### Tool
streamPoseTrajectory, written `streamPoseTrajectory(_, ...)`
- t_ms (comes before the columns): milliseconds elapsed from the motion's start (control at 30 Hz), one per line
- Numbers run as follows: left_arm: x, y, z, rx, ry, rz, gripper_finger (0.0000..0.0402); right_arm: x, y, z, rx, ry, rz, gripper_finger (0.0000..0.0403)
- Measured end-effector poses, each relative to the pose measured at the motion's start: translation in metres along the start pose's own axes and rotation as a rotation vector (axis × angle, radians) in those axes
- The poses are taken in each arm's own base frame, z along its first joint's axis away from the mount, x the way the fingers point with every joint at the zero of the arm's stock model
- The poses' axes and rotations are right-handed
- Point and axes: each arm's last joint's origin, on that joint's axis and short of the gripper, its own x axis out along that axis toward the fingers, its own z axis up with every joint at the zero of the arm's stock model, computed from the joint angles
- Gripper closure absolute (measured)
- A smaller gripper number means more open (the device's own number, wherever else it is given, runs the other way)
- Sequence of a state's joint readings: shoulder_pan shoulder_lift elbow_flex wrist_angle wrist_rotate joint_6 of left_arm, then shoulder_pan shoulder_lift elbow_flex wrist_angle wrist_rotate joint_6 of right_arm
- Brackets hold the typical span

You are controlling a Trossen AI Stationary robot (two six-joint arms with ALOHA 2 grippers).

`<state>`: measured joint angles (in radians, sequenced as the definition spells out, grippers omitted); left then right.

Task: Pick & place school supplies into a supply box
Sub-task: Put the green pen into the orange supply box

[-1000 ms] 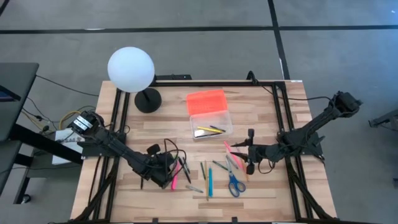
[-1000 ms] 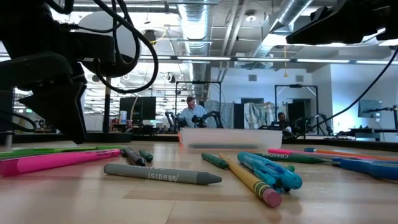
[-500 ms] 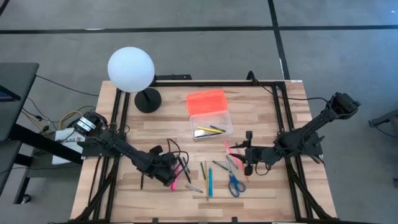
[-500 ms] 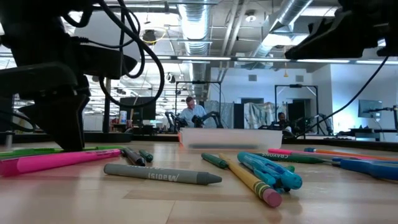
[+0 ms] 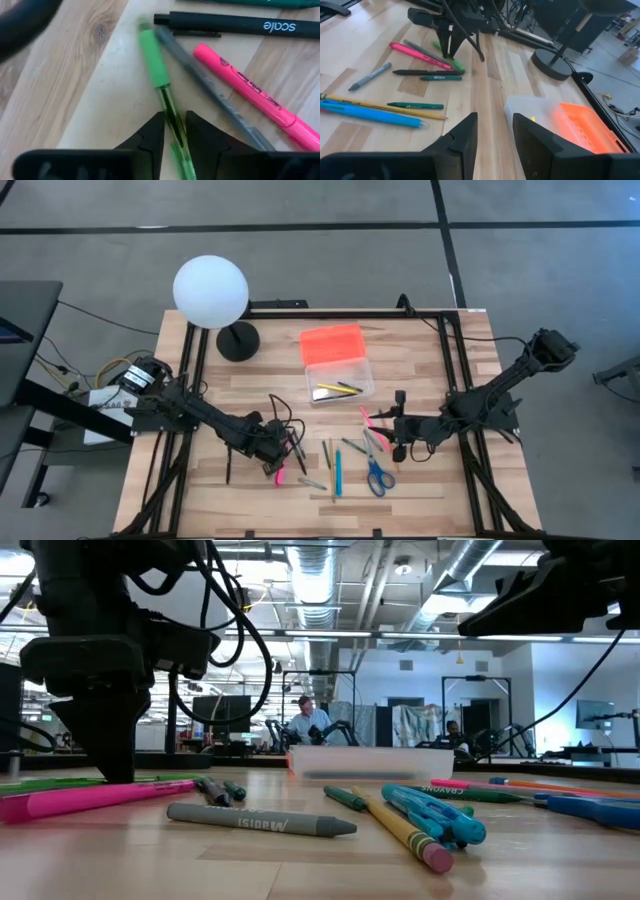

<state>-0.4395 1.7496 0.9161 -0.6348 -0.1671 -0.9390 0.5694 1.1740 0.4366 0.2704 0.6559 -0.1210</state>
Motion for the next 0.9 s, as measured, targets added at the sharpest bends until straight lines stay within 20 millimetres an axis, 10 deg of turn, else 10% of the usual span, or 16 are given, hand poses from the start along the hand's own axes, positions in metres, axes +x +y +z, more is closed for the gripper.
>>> streamPoseTrajectory(900, 0.0012, 0.0052, 0.0031, 0.095, -0.024, 0.053, 0.0375, 0.0, 0.0001, -0.0004, 0.013, 0.005, 0.004, 0.0285)
